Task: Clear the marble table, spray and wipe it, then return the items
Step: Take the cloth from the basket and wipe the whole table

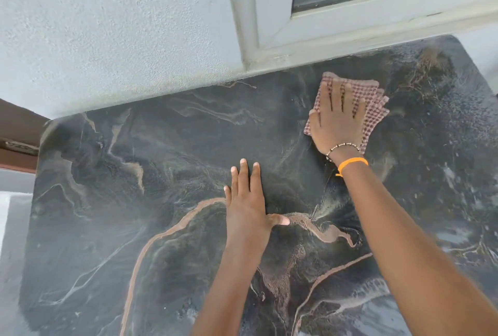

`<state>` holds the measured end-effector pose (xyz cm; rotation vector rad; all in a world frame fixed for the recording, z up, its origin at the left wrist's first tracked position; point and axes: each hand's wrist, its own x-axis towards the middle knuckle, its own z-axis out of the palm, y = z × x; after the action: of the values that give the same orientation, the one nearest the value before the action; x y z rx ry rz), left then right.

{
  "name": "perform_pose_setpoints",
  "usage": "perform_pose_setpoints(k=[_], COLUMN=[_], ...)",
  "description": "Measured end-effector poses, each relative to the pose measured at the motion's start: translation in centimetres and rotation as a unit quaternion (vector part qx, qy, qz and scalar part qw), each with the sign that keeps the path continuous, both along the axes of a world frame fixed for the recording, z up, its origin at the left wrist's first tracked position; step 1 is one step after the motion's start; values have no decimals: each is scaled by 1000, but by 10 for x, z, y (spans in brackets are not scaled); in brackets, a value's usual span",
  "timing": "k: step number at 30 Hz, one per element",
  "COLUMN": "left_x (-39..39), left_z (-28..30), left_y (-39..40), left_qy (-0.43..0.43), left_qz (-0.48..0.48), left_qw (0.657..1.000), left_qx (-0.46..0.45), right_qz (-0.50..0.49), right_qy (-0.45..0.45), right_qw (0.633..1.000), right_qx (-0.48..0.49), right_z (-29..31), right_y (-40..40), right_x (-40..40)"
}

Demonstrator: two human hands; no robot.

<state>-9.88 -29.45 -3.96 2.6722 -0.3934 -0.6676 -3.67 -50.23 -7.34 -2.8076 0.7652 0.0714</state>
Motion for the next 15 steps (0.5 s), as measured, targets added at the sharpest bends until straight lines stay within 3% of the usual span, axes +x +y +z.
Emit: perform_pose_setpoints(k=[6, 11, 15], left_x=[-21, -37, -42], left_z=[3, 6, 8], left_y=[22, 42, 38], left_qy=[-39, -19, 12], left_qz=[31, 23, -7], left_qw=[998, 1000, 1000], left_qx=[-25, 4, 2], right_qz=[197, 380, 373], right_qy=[15, 20, 18], right_qw=[980, 925, 927], right_qx=[16, -19, -35], right_z=[7, 8, 5], right_y=[106, 143, 92], right_x=[71, 43, -2])
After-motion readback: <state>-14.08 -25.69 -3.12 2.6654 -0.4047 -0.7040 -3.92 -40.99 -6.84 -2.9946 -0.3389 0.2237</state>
